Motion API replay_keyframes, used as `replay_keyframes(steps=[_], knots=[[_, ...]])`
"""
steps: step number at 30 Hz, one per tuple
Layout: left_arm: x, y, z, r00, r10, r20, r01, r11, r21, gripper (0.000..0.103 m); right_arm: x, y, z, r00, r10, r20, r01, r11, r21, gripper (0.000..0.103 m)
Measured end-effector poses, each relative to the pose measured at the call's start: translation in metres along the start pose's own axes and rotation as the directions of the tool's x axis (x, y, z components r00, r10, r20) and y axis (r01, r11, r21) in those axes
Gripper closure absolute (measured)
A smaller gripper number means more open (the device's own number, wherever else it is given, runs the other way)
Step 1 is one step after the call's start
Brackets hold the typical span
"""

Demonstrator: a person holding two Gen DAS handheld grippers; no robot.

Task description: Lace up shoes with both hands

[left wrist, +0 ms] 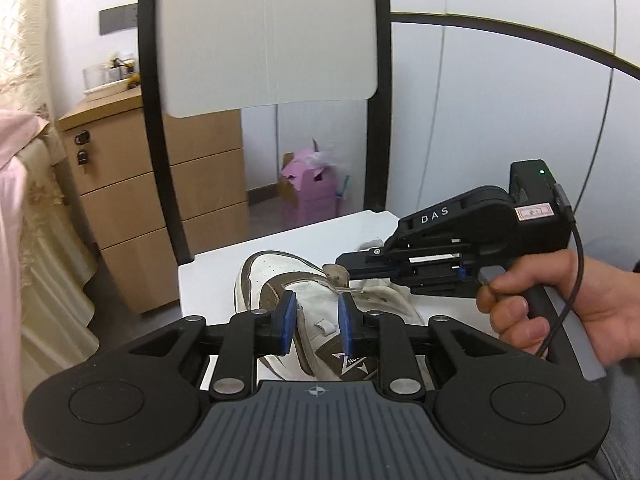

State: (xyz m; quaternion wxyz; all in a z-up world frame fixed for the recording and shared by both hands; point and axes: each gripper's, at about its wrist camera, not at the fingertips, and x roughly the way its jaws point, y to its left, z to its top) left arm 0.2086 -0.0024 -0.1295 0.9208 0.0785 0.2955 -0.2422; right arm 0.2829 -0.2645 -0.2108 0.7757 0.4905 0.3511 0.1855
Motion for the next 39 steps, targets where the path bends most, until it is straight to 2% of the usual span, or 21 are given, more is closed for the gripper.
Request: replay_keyframes(steps=[4, 10, 12, 15, 16, 17, 20, 22, 24, 26, 28, 29, 31, 32, 33, 34, 36, 37, 39], knots=[[0.012, -0.005, -0.003, 0.994, 0.091, -0.068, -0.089, 0.996, 0.029, 0.077, 0.002, 0.003, -0.002, 1.000, -0.009, 0.001, 0.009, 1.000, -0.017, 0.099], [0.026, -0.006, -0.010, 0.987, 0.077, -0.141, -0.069, 0.996, 0.059, 0.077, 0.007, 0.010, -0.005, 0.999, 0.036, -0.029, -0.037, 0.998, -0.048, 0.099], [0.027, -0.006, -0.009, 0.988, 0.065, -0.139, -0.057, 0.997, 0.059, 0.077, 0.009, 0.010, -0.006, 0.999, 0.032, -0.041, -0.034, 0.998, -0.049, 0.098], [0.025, -0.004, -0.010, 0.989, 0.057, -0.138, -0.050, 0.997, 0.055, 0.077, 0.006, 0.002, -0.004, 0.999, 0.028, -0.041, -0.028, 1.000, 0.009, 0.092], [0.025, -0.003, -0.011, 0.989, 0.054, -0.137, -0.047, 0.997, 0.054, 0.077, 0.003, 0.002, -0.003, 0.999, 0.014, -0.037, -0.014, 1.000, 0.001, 0.085], [0.025, -0.002, -0.011, 0.989, 0.050, -0.136, -0.043, 0.998, 0.055, 0.077, 0.000, 0.005, -0.001, 1.000, 0.000, -0.030, 0.000, 1.000, -0.018, 0.078], [0.026, -0.002, -0.011, 0.990, 0.041, -0.132, -0.033, 0.998, 0.059, 0.077, -0.010, 0.018, 0.003, 1.000, -0.030, -0.002, 0.029, 0.992, -0.127, 0.075], [0.028, -0.001, -0.011, 0.991, 0.034, -0.130, -0.026, 0.998, 0.059, 0.077, -0.014, 0.034, 0.006, 0.999, -0.049, 0.023, 0.053, 0.968, -0.244, 0.075], [0.029, 0.001, -0.011, 0.992, 0.026, -0.127, -0.019, 0.998, 0.057, 0.077, -0.010, 0.053, 0.004, 0.999, -0.048, 0.022, 0.052, 0.916, -0.399, 0.076], [0.030, 0.002, -0.011, 0.992, 0.023, -0.125, -0.016, 0.998, 0.058, 0.077, 0.000, 0.071, -0.001, 0.999, -0.033, -0.015, 0.020, 0.850, -0.527, 0.085], [0.030, 0.003, -0.011, 0.992, 0.020, -0.121, -0.013, 0.998, 0.057, 0.077, 0.009, 0.079, -0.008, 0.997, -0.070, -0.035, 0.036, 0.806, -0.590, 0.087], [0.030, 0.003, -0.012, 0.993, 0.018, -0.119, -0.011, 0.998, 0.059, 0.077, 0.012, 0.079, -0.009, 0.995, -0.096, -0.028, 0.060, 0.803, -0.593, 0.088], [0.030, 0.005, -0.012, 0.993, 0.010, -0.115, -0.003, 0.998, 0.058, 0.077, 0.013, 0.075, -0.005, 0.993, -0.113, -0.025, 0.080, 0.825, -0.559, 0.088], [0.030, 0.006, -0.013, 0.994, 0.004, -0.113, 0.002, 0.998, 0.057, 0.077, 0.011, 0.076, -0.002, 0.993, -0.121, -0.017, 0.090, 0.818, -0.569, 0.087], [0.031, 0.007, -0.013, 0.994, 0.001, -0.110, 0.005, 0.998, 0.057, 0.077, 0.008, 0.080, 0.000, 0.991, -0.133, -0.007, 0.101, 0.789, -0.606, 0.086], [0.031, 0.009, -0.013, 0.994, -0.002, -0.109, 0.009, 0.998, 0.058, 0.077, 0.005, 0.085, 0.000, 0.988, -0.153, -0.003, 0.113, 0.742, -0.660, 0.085], [0.032, 0.012, -0.013, 0.995, -0.009, -0.102, 0.015, 0.998, 0.061, 0.077, 0.004, 0.098, -0.007, 0.978, -0.210, -0.003, 0.124, 0.592, -0.796, 0.085], [0.033, 0.014, -0.014, 0.995, -0.007, -0.102, 0.013, 0.998, 0.060, 0.077, 0.004, 0.103, -0.015, 0.972, -0.236, -0.009, 0.112, 0.494, -0.862, 0.085], [0.034, 0.017, -0.014, 0.995, -0.008, -0.102, 0.014, 0.998, 0.056, 0.077, 0.006, 0.107, -0.038, 0.954, -0.299, 0.003, 0.079, 0.243, -0.967, 0.085]])
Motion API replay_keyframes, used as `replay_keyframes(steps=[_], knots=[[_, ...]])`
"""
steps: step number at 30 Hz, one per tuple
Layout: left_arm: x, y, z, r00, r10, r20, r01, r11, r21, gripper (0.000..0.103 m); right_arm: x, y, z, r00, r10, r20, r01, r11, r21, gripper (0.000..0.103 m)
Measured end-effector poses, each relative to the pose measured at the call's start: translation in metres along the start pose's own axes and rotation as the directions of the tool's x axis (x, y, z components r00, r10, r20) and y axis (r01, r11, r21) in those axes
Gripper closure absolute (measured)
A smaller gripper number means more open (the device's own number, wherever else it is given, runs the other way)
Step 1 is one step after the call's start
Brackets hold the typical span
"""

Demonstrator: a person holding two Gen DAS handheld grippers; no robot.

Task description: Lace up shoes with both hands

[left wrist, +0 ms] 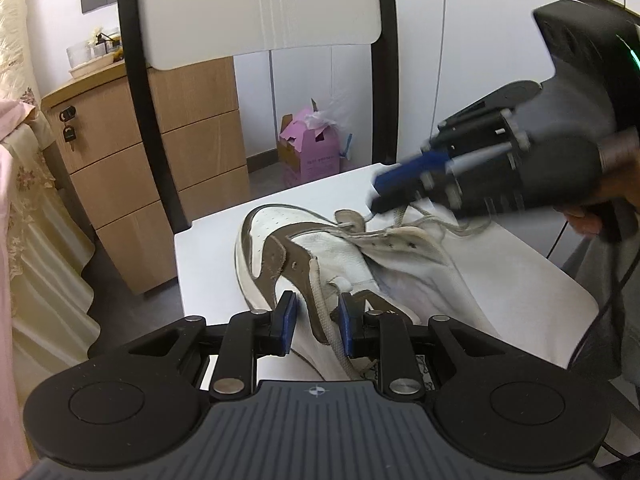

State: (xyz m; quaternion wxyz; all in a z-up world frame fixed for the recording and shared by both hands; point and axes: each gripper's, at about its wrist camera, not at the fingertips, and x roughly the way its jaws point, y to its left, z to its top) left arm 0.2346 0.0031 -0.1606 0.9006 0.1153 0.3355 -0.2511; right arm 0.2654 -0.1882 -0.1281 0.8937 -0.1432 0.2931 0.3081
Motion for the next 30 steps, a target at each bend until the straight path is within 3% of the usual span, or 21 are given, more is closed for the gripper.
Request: replay_keyframes(steps=[3, 8, 13, 24, 27, 30], knots=[[0.002, 0.002, 0.000, 1.000, 0.000, -0.001, 0.000, 1.000, 0.008, 0.077, 0.010, 0.018, -0.010, 0.997, -0.030, -0.072, 0.013, 0.972, -0.234, 0.086], [0.004, 0.004, 0.001, 1.000, -0.005, -0.001, 0.005, 1.000, 0.019, 0.077, 0.016, 0.020, -0.007, 0.996, -0.030, -0.084, 0.003, 0.952, -0.305, 0.088], [0.009, 0.007, 0.002, 1.000, -0.014, -0.002, 0.014, 1.000, 0.027, 0.077, 0.026, 0.029, 0.001, 0.993, -0.006, -0.116, -0.033, 0.942, -0.335, 0.101], [0.010, 0.008, 0.001, 1.000, -0.024, 0.004, 0.024, 0.998, 0.055, 0.077, 0.010, 0.028, 0.009, 0.994, -0.013, -0.107, -0.024, 0.942, -0.335, 0.099], [0.009, 0.007, 0.000, 1.000, -0.020, 0.006, 0.020, 0.997, 0.081, 0.077, 0.002, 0.022, 0.019, 0.997, 0.039, -0.071, -0.060, 0.942, -0.330, 0.098], [0.009, 0.008, 0.000, 1.000, -0.023, 0.007, 0.022, 0.996, 0.082, 0.077, 0.003, 0.020, 0.034, 0.989, 0.127, -0.072, -0.145, 0.918, -0.370, 0.097]])
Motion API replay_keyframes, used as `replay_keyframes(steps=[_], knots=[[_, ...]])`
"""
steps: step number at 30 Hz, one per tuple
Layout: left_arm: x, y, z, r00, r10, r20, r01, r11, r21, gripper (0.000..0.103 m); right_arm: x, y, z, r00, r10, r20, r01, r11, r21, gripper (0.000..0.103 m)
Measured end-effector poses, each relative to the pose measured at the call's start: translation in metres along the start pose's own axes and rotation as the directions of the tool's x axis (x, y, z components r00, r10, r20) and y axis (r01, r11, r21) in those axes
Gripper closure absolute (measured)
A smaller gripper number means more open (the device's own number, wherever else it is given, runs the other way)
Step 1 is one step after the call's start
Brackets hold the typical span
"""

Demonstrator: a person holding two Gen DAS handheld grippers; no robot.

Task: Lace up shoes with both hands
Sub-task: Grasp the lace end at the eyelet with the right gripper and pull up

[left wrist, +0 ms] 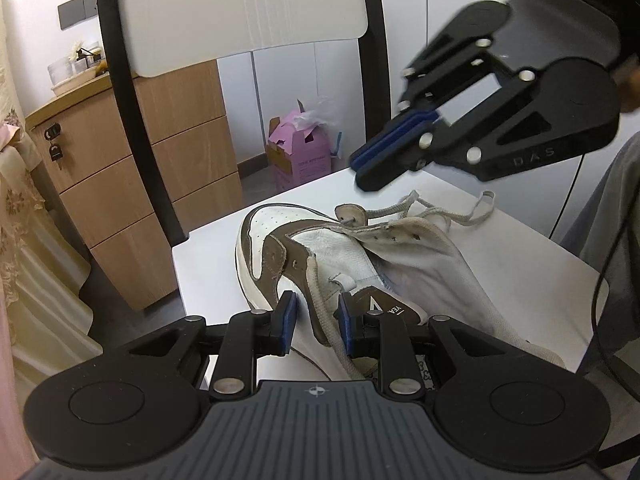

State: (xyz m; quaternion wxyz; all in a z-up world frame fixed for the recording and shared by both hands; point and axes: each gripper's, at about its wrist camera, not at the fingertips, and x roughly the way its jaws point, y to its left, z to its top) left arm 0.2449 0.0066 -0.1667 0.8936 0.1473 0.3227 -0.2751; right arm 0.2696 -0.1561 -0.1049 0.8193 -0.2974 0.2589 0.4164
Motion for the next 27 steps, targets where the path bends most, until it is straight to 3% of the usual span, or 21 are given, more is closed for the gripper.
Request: replay_keyframes(steps=[2, 8, 13, 17, 21, 23, 27], knots=[[0.000, 0.000, 0.000, 1.000, -0.002, 0.000, 0.002, 1.000, 0.002, 0.077, 0.010, -0.004, 0.007, 0.998, 0.060, -0.035, -0.061, 0.997, -0.038, 0.088], [0.000, 0.003, 0.000, 1.000, -0.014, 0.000, 0.014, 1.000, -0.002, 0.077, 0.032, -0.010, 0.012, 0.980, 0.126, -0.152, -0.147, 0.980, -0.137, 0.089], [0.000, 0.004, 0.000, 1.000, -0.022, -0.002, 0.022, 1.000, -0.003, 0.077, 0.037, -0.019, 0.017, 0.964, 0.174, -0.199, -0.201, 0.972, -0.124, 0.088], [0.000, 0.005, 0.000, 1.000, -0.024, -0.002, 0.024, 1.000, 0.000, 0.077, 0.045, -0.020, 0.019, 0.946, 0.161, -0.280, -0.211, 0.965, -0.158, 0.088], [0.000, 0.005, 0.000, 1.000, -0.022, -0.003, 0.022, 1.000, 0.002, 0.077, 0.049, -0.010, 0.023, 0.944, 0.133, -0.303, -0.208, 0.951, -0.229, 0.089], [0.000, 0.004, 0.000, 1.000, -0.020, -0.004, 0.020, 1.000, 0.005, 0.077, 0.052, 0.003, 0.023, 0.942, 0.106, -0.320, -0.212, 0.925, -0.317, 0.096], [0.001, -0.001, 0.001, 1.000, -0.015, -0.004, 0.015, 1.000, 0.003, 0.077, 0.058, 0.026, 0.026, 0.933, 0.031, -0.358, -0.213, 0.850, -0.481, 0.099]])
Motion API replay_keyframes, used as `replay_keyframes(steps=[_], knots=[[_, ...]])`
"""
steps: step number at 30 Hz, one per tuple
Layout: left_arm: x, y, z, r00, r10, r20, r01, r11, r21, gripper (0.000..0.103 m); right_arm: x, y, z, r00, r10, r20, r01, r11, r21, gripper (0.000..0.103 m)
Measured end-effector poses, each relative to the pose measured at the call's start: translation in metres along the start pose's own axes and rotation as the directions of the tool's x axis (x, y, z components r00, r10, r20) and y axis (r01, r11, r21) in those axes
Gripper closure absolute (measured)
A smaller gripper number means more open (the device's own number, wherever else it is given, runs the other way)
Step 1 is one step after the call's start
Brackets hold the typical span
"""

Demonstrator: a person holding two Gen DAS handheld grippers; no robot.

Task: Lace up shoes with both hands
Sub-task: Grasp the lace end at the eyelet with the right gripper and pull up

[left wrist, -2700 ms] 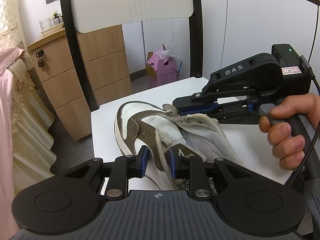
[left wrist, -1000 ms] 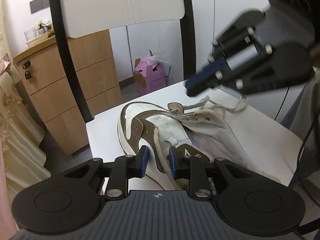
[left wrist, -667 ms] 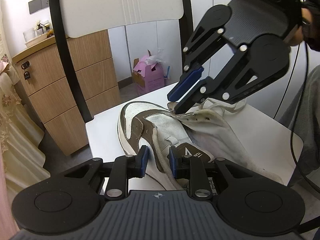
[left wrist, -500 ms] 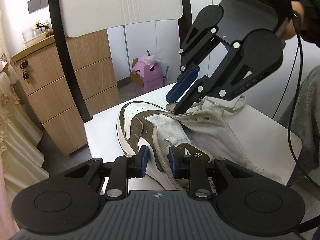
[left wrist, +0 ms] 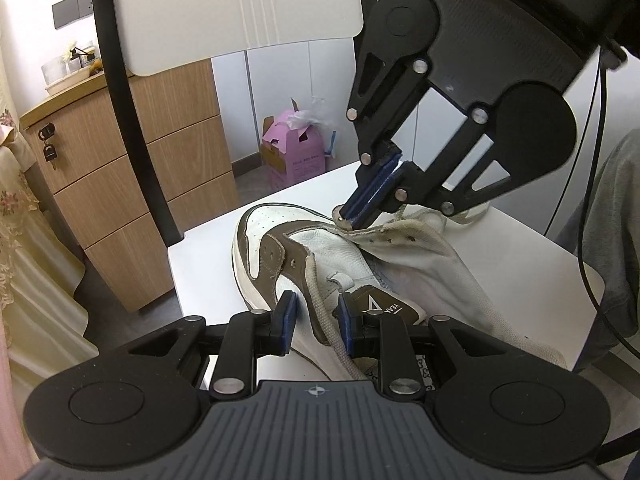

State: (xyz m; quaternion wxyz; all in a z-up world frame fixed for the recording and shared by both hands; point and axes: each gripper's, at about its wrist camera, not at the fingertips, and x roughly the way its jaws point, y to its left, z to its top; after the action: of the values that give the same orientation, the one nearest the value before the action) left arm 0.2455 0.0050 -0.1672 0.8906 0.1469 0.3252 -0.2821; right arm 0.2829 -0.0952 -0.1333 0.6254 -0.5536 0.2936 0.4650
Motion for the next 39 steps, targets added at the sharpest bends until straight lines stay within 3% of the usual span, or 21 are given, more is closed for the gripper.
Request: replay_keyframes(steps=[2, 4, 6, 8, 9, 10, 16, 19, 27, 35, 39], knots=[[0.000, 0.000, 0.000, 1.000, -0.001, 0.001, 0.001, 1.000, 0.000, 0.077, 0.003, -0.013, 0.000, 0.999, 0.030, -0.011, -0.029, 0.995, 0.093, 0.099], [0.000, 0.000, 0.000, 1.000, -0.002, 0.003, 0.002, 1.000, 0.001, 0.077, 0.005, -0.034, -0.010, 0.997, 0.077, 0.011, -0.077, 0.957, 0.281, 0.099], [0.001, 0.000, 0.000, 1.000, -0.002, 0.005, 0.002, 1.000, 0.003, 0.077, 0.008, -0.054, -0.028, 0.990, 0.122, 0.066, -0.139, 0.867, 0.479, 0.099], [0.001, 0.000, 0.000, 1.000, 0.001, 0.008, -0.001, 1.000, 0.007, 0.077, 0.011, -0.067, -0.052, 0.981, 0.141, 0.136, -0.196, 0.732, 0.652, 0.100], [0.002, 0.000, 0.000, 1.000, 0.003, 0.009, -0.003, 1.000, 0.009, 0.077, 0.012, -0.070, -0.062, 0.976, 0.137, 0.167, -0.216, 0.667, 0.713, 0.100], [0.002, -0.001, 0.000, 1.000, 0.004, 0.010, -0.004, 1.000, 0.016, 0.077, 0.011, -0.068, -0.070, 0.975, 0.117, 0.188, -0.219, 0.631, 0.744, 0.100], [-0.001, -0.004, 0.000, 1.000, -0.022, 0.005, 0.021, 0.999, 0.042, 0.077, -0.001, -0.032, -0.067, 0.989, -0.018, 0.146, -0.104, 0.617, 0.780, 0.101], [-0.009, -0.010, -0.004, 0.999, -0.034, 0.001, 0.034, 0.997, 0.069, 0.077, -0.007, -0.018, -0.067, 0.989, -0.040, 0.144, -0.094, 0.587, 0.804, 0.101], [-0.024, -0.018, -0.014, 0.998, -0.058, -0.001, 0.058, 0.996, 0.071, 0.077, -0.026, 0.025, -0.053, 0.989, -0.089, 0.118, -0.044, 0.589, 0.807, 0.101], [-0.024, -0.022, -0.015, 0.998, -0.063, -0.005, 0.063, 0.993, 0.103, 0.078, -0.035, 0.033, -0.035, 0.973, -0.193, 0.123, 0.014, 0.587, 0.810, 0.101], [-0.023, -0.025, -0.016, 0.998, -0.061, -0.002, 0.061, 0.991, 0.116, 0.078, -0.043, 0.028, -0.034, 0.959, -0.233, 0.163, -0.002, 0.567, 0.823, 0.101]])
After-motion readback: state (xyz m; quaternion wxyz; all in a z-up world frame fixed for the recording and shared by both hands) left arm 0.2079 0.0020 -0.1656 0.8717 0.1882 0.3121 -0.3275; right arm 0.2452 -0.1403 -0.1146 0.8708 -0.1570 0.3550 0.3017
